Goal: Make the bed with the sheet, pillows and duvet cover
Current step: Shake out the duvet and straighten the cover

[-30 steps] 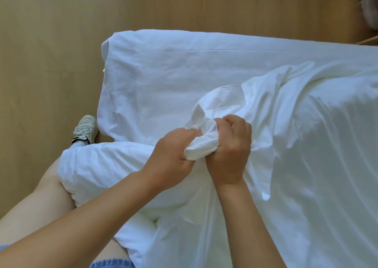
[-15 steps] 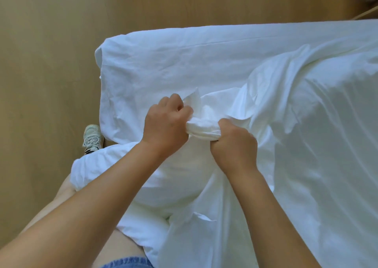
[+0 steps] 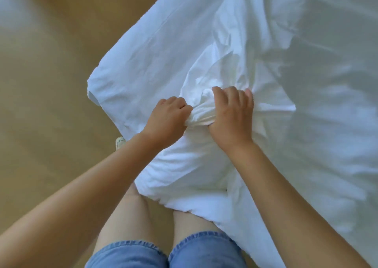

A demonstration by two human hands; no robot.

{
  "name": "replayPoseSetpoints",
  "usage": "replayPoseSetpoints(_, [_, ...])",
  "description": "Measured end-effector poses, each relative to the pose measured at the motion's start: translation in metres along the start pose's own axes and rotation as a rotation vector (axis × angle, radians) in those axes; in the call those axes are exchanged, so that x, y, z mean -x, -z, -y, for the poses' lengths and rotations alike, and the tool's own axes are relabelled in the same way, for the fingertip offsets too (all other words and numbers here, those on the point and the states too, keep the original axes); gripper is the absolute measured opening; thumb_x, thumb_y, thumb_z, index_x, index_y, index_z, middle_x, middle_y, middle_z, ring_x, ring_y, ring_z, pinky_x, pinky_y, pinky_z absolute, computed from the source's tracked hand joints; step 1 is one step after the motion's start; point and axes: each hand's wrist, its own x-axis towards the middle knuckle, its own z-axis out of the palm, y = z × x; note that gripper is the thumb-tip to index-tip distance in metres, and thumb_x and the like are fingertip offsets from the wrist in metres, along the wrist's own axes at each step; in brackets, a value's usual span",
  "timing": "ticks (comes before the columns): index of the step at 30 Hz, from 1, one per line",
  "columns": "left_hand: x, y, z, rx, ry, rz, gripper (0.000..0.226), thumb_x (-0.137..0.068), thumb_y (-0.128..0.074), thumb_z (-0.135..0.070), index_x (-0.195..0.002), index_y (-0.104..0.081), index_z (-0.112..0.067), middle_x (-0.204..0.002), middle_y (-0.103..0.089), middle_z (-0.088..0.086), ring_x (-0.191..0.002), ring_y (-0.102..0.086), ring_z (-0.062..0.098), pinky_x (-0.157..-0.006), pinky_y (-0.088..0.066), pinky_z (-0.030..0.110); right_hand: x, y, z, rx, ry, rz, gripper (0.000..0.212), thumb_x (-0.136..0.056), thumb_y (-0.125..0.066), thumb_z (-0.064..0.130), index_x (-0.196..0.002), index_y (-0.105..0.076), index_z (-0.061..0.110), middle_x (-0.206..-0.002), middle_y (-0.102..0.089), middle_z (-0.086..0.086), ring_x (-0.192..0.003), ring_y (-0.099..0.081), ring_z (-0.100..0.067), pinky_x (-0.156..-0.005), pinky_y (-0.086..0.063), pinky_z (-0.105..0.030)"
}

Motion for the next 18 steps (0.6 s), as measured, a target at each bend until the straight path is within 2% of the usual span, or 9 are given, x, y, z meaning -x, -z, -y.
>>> replayPoseSetpoints(2, [0.007, -0.005, 0.018, -0.161, -0.080, 0.097, 0.028, -0.050, -0.075, 0.011, -0.075, -0.066, 0.002, -0.069, -0.059, 0.016, -0.064, -0.059, 0.035, -0.057, -0.045, 0.037, 0.034, -0.010, 0.023, -0.028, -0.024, -0.008, 0.061, -0.061, -0.066, -0.002, -0.122, -0.058, 0.001, -0.114, -0.058, -0.024, -0.105, -0.057, -0.042, -0.099, -0.040, -0.055])
replayPoseSetpoints(5, [0.002, -0.008, 0.046, -0.275, -0.182, 0.134, 0.029, -0.051, -0.076, 0.006, -0.078, -0.067, 0.000, -0.070, -0.059, 0.015, -0.064, -0.059, 0.034, -0.055, -0.044, 0.037, 0.102, -0.039, 0.064, -0.111, -0.047, -0.032, 0.067, -0.066, -0.064, -0.001, -0.130, -0.046, 0.005, -0.129, -0.042, -0.023, -0.118, -0.045, -0.041, -0.101, -0.039, -0.054])
replayPoseSetpoints(7, [-0.008, -0.013, 0.058, -0.296, -0.253, 0.173, 0.023, -0.061, -0.072, 0.003, -0.083, -0.066, 0.001, -0.075, -0.059, 0.017, -0.071, -0.058, 0.037, -0.058, -0.040, 0.039, 0.149, -0.062, 0.098, -0.069, -0.054, 0.084, 0.074, -0.061, -0.073, 0.006, -0.127, -0.041, 0.010, -0.128, -0.037, -0.018, -0.116, -0.044, -0.037, -0.098, -0.042, -0.052])
replayPoseSetpoints(10, [-0.012, -0.020, 0.069, -0.312, -0.350, 0.186, 0.014, -0.071, -0.066, 0.001, -0.085, -0.063, 0.003, -0.082, -0.058, 0.020, -0.077, -0.055, 0.038, -0.061, -0.031, 0.038, 0.186, -0.093, 0.149, 0.047, -0.148, 0.409, 0.089, -0.044, -0.080, 0.015, -0.128, -0.051, 0.019, -0.126, -0.054, -0.020, -0.110, -0.059, -0.037, -0.087, -0.049, -0.055])
replayPoseSetpoints(12, [-0.011, -0.024, 0.075, -0.303, -0.391, 0.162, 0.011, -0.071, -0.066, 0.001, -0.082, -0.062, 0.003, -0.081, -0.058, 0.020, -0.076, -0.055, 0.038, -0.061, -0.028, 0.037, 0.179, -0.110, 0.169, 0.139, -0.211, 0.509, 0.078, -0.048, -0.075, 0.012, -0.123, -0.062, 0.027, -0.126, -0.060, -0.015, -0.112, -0.058, -0.036, -0.085, -0.049, -0.056])
replayPoseSetpoints(15, [-0.011, -0.032, 0.083, -0.305, -0.421, 0.137, 0.010, -0.080, -0.059, -0.005, -0.088, -0.060, 0.001, -0.092, -0.057, 0.019, -0.085, -0.052, 0.037, -0.064, -0.026, 0.037, 0.148, -0.138, 0.173, 0.268, -0.146, 0.502, 0.053, -0.063, -0.056, 0.010, -0.110, -0.069, 0.031, -0.130, -0.059, -0.001, -0.121, -0.046, -0.027, -0.089, -0.048, -0.052])
replayPoseSetpoints(17, [-0.012, -0.037, 0.087, -0.318, -0.417, 0.181, 0.012, -0.086, -0.053, -0.011, -0.092, -0.057, -0.001, -0.100, -0.055, 0.016, -0.093, -0.048, 0.035, -0.067, -0.024, 0.035, 0.131, -0.143, 0.163, 0.350, -0.065, 0.535, 0.029, -0.069, -0.062, 0.020, -0.093, -0.074, 0.031, -0.119, -0.065, 0.007, -0.118, -0.054, -0.019, -0.094, -0.045, -0.048])
replayPoseSetpoints(18, [-0.013, -0.038, 0.089, -0.314, -0.415, 0.186, 0.013, -0.087, -0.053, -0.012, -0.093, -0.057, -0.002, -0.101, -0.054, 0.015, -0.094, -0.047, 0.034, -0.068, -0.023, 0.034, 0.126, -0.142, 0.157, 0.395, -0.019, 0.578, 0.018, -0.068, -0.067, 0.024, -0.082, -0.074, 0.033, -0.106, -0.070, 0.010, -0.109, -0.060, -0.015, -0.096, -0.042, -0.047])
